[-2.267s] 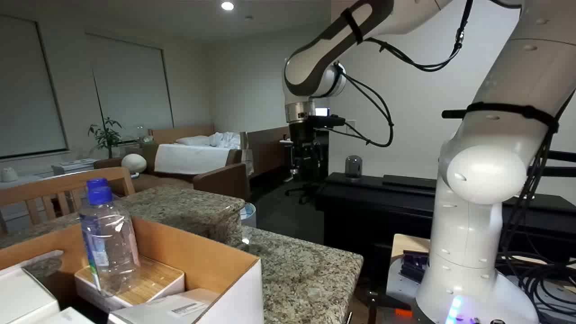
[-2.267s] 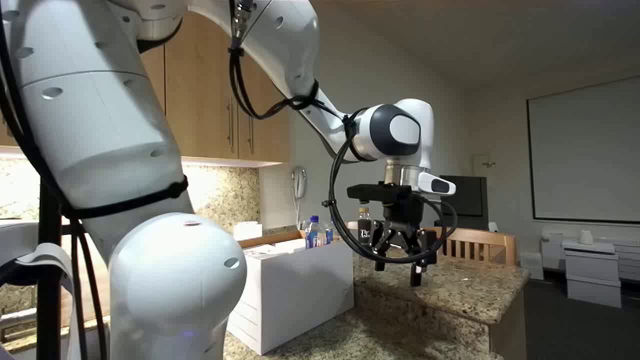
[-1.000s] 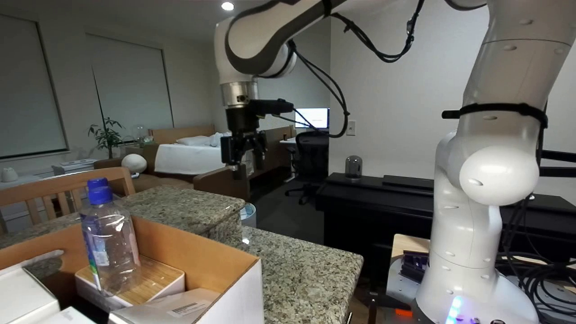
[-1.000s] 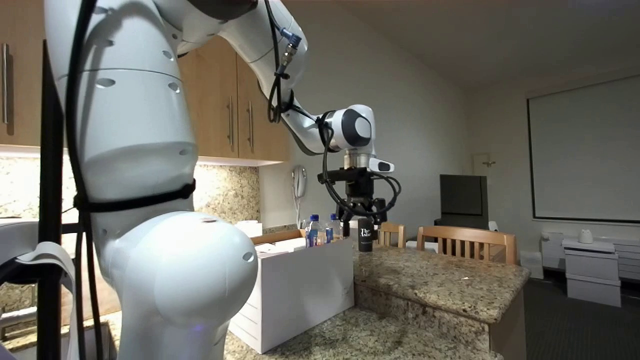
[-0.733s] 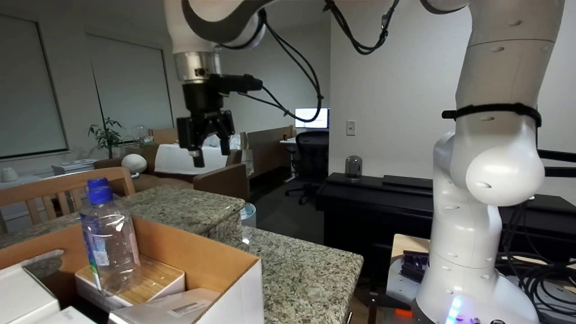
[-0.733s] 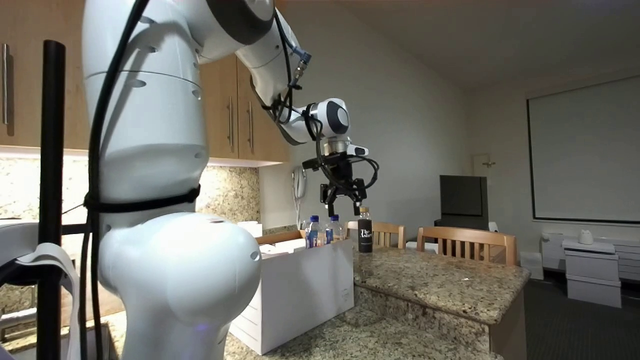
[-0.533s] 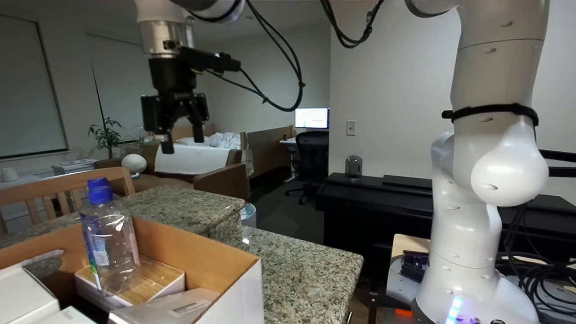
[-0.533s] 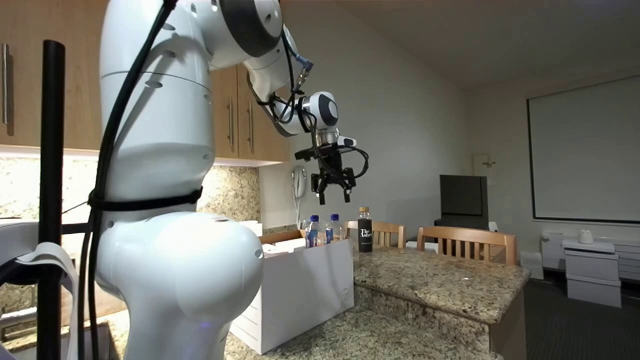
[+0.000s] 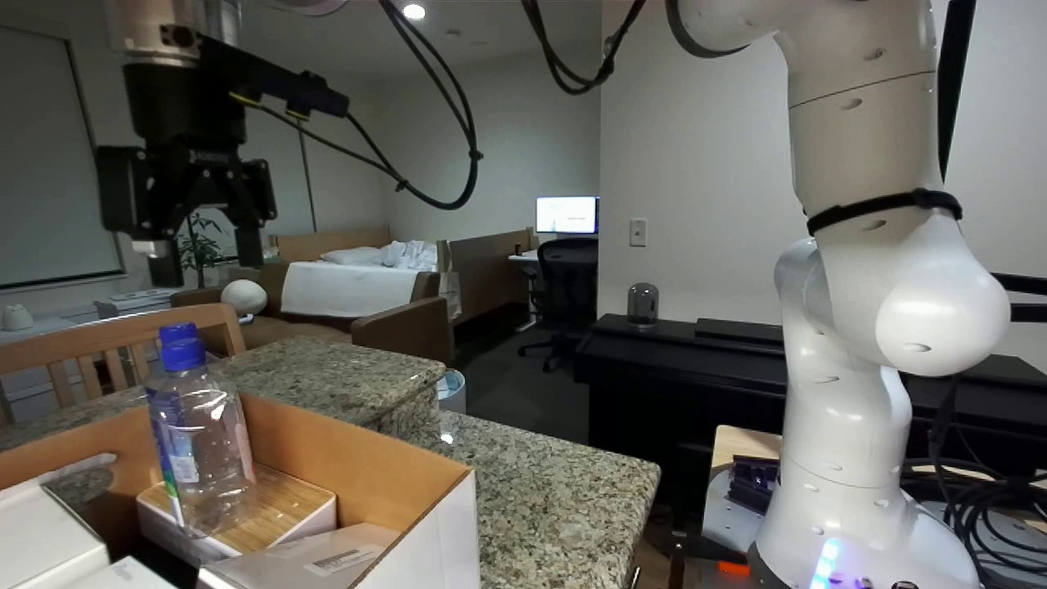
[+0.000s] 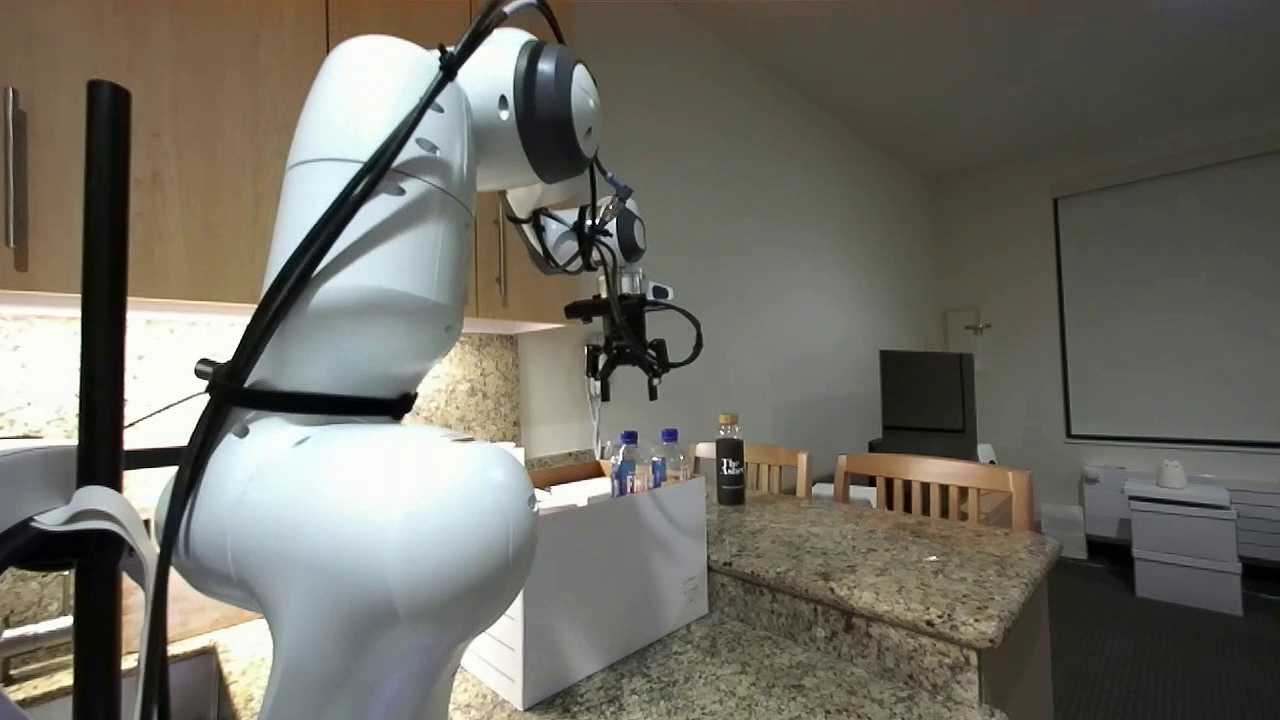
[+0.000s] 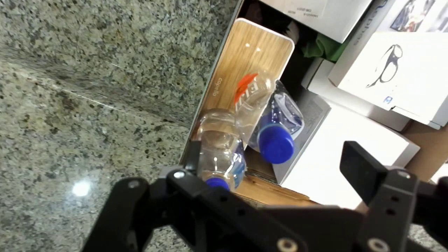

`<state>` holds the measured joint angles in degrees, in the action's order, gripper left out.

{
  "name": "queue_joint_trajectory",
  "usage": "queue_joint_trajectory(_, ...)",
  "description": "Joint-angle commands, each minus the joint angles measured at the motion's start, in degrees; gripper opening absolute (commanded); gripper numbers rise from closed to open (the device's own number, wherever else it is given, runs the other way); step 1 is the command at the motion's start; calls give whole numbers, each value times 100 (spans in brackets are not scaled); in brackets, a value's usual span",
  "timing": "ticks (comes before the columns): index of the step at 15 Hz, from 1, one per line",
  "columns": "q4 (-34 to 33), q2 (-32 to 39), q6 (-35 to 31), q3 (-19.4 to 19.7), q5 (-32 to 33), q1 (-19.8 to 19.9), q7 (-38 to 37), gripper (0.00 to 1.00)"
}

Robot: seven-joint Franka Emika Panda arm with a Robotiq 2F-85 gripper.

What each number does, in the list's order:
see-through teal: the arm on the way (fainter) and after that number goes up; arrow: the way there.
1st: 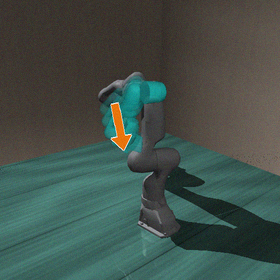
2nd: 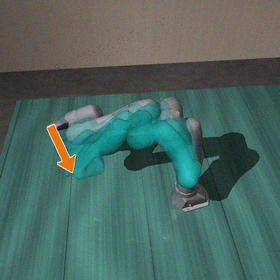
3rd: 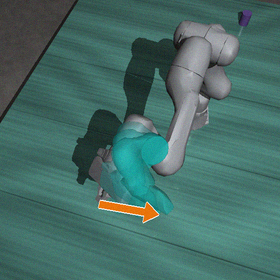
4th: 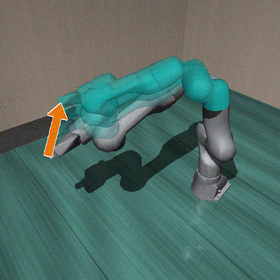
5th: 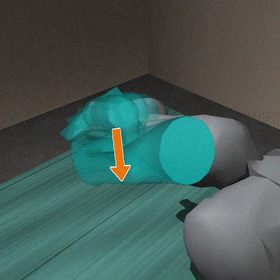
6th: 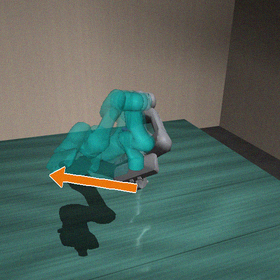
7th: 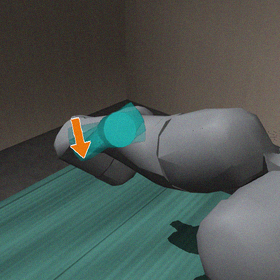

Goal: Pick up the bottle and put it on the counter

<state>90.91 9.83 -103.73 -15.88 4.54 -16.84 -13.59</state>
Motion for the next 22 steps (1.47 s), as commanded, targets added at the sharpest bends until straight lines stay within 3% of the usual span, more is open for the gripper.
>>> queue_joint_trajectory(1, -669, 692, 331, 0, -85, -170, 312, 100)
queue_joint_trajectory(5, -1127, 1281, 637, 66, -59, -344, 345, 100)
queue_joint_trajectory(7, -1359, 1528, 800, 93, -104, -390, 392, 74)
queue_joint_trajectory(14, -2059, 2037, 1323, 190, -80, -550, 453, 27)
queue_joint_trajectory(17, -2268, 2074, 1536, 217, -91, -592, 438, 11)
queue_joint_trajectory(22, -2283, 2036, 1661, 138, -9, -514, 371, 15)
